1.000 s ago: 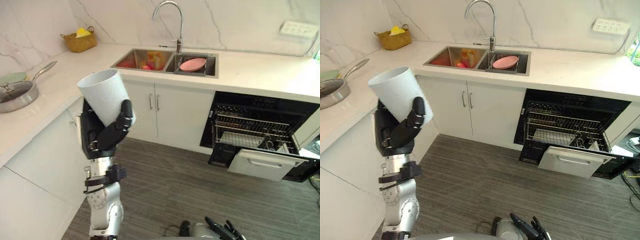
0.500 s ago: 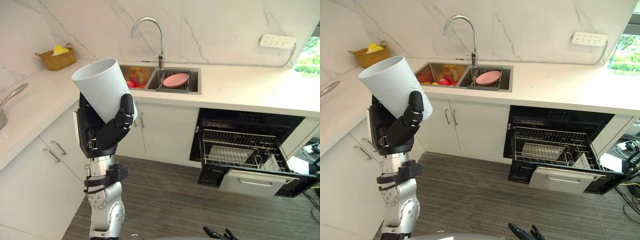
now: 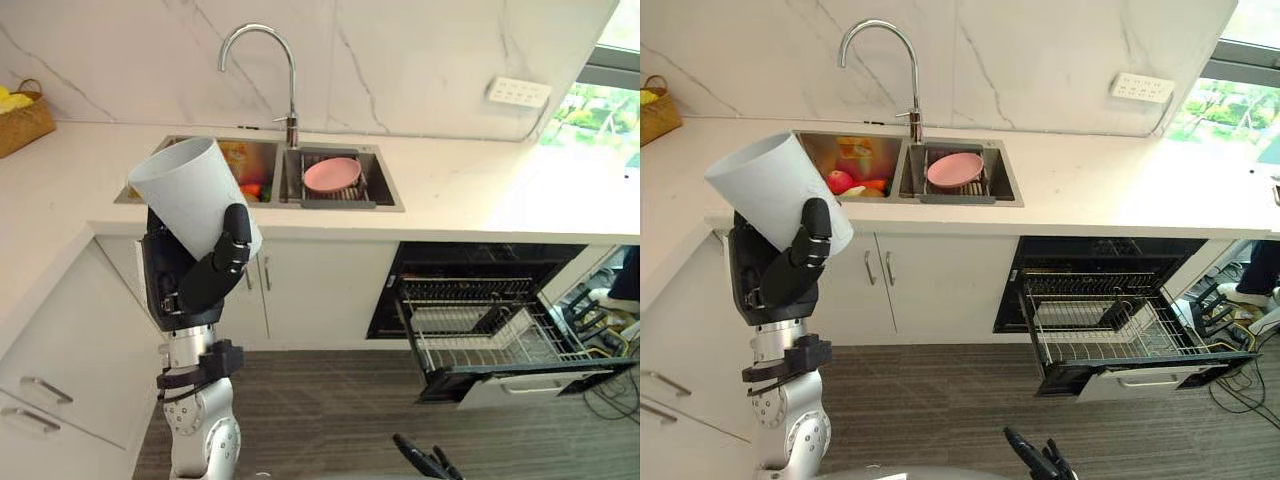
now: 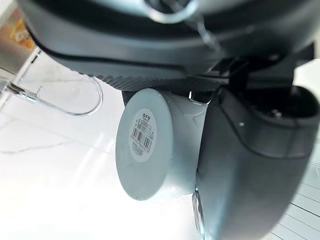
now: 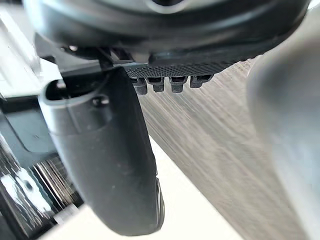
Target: Walk over to the sink, pick up the cup, carry it to the dishwasher, place the cup inside the dishwasher, then close the dishwasher door
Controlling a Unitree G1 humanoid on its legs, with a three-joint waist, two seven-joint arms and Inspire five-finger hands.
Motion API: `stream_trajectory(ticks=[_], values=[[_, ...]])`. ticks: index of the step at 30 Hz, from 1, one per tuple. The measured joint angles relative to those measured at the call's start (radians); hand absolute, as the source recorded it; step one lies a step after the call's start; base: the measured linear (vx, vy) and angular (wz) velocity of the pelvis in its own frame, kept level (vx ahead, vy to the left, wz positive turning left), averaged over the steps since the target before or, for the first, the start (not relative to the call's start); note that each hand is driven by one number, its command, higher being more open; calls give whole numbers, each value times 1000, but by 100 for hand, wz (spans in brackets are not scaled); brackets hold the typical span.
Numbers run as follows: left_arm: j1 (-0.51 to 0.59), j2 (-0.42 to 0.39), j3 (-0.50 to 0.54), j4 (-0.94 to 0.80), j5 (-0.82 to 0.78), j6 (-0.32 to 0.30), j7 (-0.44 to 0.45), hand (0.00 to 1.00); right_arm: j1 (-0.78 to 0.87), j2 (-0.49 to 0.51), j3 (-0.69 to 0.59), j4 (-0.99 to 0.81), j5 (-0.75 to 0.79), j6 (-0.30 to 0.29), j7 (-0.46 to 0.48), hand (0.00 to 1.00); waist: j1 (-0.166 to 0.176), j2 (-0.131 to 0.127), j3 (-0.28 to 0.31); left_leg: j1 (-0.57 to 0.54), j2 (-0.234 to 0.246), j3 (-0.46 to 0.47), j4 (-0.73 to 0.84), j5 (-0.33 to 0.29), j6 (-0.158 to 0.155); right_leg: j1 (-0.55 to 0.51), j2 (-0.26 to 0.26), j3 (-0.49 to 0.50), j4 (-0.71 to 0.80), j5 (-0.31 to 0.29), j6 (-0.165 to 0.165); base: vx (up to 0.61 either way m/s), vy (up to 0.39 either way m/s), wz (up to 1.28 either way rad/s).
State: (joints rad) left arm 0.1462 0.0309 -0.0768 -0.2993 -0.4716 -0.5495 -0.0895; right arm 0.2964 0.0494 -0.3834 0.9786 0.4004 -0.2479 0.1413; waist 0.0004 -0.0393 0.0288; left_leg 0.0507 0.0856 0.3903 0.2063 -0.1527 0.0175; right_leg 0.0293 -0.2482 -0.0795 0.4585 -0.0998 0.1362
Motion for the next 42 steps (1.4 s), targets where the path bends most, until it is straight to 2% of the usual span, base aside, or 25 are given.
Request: stream_trajectory(ticks=[1,2,3,4,5,7,10,13,17,19,25,26,27,28,29,30,31,32,34,35,36,37,39,42], values=[[0,5,-1,0,1,0,-1,0,10,0,7,-25,-3,-5,-13,100,-7,3,2,26,0,26,-10,-2,1,-26,-18,-42,59,4,-6,107,231,-109],[1,21,0,0,2,0,1,0,26,-1,40,-84,-10,-9,-41,100,-21,5,2,67,0,76,-34,-4,2,-62,-43,-130,115,7,-8,117,187,-112],[0,43,1,0,13,0,2,0,35,-2,83,-157,-11,-13,-67,100,-39,4,2,92,4,120,-49,-4,2,-82,-46,-231,108,12,-13,108,113,-111],[0,50,1,1,26,1,4,0,39,-2,105,-199,-12,-14,-80,100,-47,5,2,97,9,134,-49,-4,2,-83,-48,-282,93,16,-18,128,41,-119],[0,61,1,2,46,6,3,0,45,0,139,-294,-21,-14,-110,100,-52,3,2,91,20,135,-42,-4,2,-82,-39,-358,34,20,-26,116,-72,-146],[-1,71,27,1,62,22,3,0,43,1,155,-475,-59,-17,-144,100,-42,10,9,96,40,127,-57,-8,-3,-68,-1,-477,-97,41,-63,94,-150,-164],[0,64,26,1,71,77,-3,0,36,-7,115,-704,-91,-26,-201,100,-69,30,39,131,53,178,-68,-24,-29,-38,41,-557,-197,70,-108,25,-117,-83],[4,63,27,-8,79,91,-7,0,87,-3,79,-918,-89,-23,-262,100,-75,32,42,172,63,211,-66,-49,-49,6,66,-545,-239,73,-109,-34,-34,-37],[4,35,30,-54,79,73,19,0,103,6,73,-1158,-79,2,-279,100,-73,34,43,178,65,249,-65,-52,-54,10,87,-523,-292,93,-108,-24,-18,-25],[4,19,28,-64,81,56,50,0,80,19,99,-1264,-48,17,-250,100,-74,35,43,182,65,269,-62,-53,-54,12,101,-508,-322,98,-109,3,-47,-26],[5,-7,6,-40,112,56,125,0,1,-1,159,-1319,-8,87,-149,100,-71,42,45,185,83,291,-63,-52,-64,22,143,-480,-381,117,-119,-5,-72,-14],[7,-3,-7,-29,121,57,133,0,-22,-15,159,-1318,3,105,-133,100,-69,50,50,176,100,291,-28,-65,-87,22,151,-474,-383,115,-119,6,-68,-15],[7,0,-11,-9,126,57,137,0,-51,-29,162,-1310,9,121,-120,100,-61,54,57,139,135,273,86,-87,-119,22,155,-460,-385,110,-122,13,-71,-24],[7,4,-10,3,131,59,141,0,-68,-36,166,-1307,11,131,-118,100,-56,52,64,110,159,255,171,-91,-118,25,155,-450,-387,110,-123,8,-115,-40],[7,8,-13,21,146,66,153,0,-101,-60,175,-1308,14,147,-112,100,-44,68,85,33,219,186,379,-93,-102,38,172,-424,-395,96,-143,-20,-125,-44],[15,5,-10,31,159,75,159,0,-127,-81,177,-1308,23,156,-102,100,-39,92,101,-30,249,96,516,-104,-103,52,192,-405,-405,85,-144,-25,-69,-69],[44,-10,-21,38,166,87,165,0,-147,-101,182,-1304,33,161,-92,100,-25,110,106,-67,220,-6,515,-139,-147,55,198,-366,-408,83,-148,-4,33,-77],[61,-10,-31,44,187,90,179,0,-153,-107,187,-1303,33,161,-82,100,-16,116,107,-85,184,-43,460,-158,-145,53,191,-338,-408,83,-148,48,115,-89],[79,-2,-40,54,218,90,195,0,-154,-110,208,-1302,33,161,-66,100,-18,114,110,-123,120,-51,261,-163,-119,50,165,-294,-411,82,-146,81,120,-66],[77,-2,-43,59,220,90,197,0,-153,-111,214,-1302,33,161,-66,100,-20,114,110,-132,110,-50,194,-139,-101,51,161,-287,-411,82,-141,95,134,-58],[82,-2,-52,69,219,90,199,0,-139,-116,231,-1305,31,161,-65,100,-17,115,108,-114,90,-47,122,-20,-67,62,153,-266,-415,83,-117,203,177,-42],[80,-1,-53,72,218,89,199,0,-127,-122,248,-1313,30,159,-65,100,-26,118,102,-95,69,-40,92,17,-31,76,142,-255,-427,94,-86,225,173,-31],[63,1,-56,72,218,86,199,0,-126,-126,257,-1338,30,159,-65,100,-30,105,105,-92,47,-34,75,18,-21,72,125,-255,-445,114,-65,188,107,-1],[63,1,-53,69,216,86,218,0,-130,-126,286,-1387,32,159,-45,100,-9,90,98,-54,20,-9,18,19,-20,84,111,-243,-472,118,-58,188,62,-11]])
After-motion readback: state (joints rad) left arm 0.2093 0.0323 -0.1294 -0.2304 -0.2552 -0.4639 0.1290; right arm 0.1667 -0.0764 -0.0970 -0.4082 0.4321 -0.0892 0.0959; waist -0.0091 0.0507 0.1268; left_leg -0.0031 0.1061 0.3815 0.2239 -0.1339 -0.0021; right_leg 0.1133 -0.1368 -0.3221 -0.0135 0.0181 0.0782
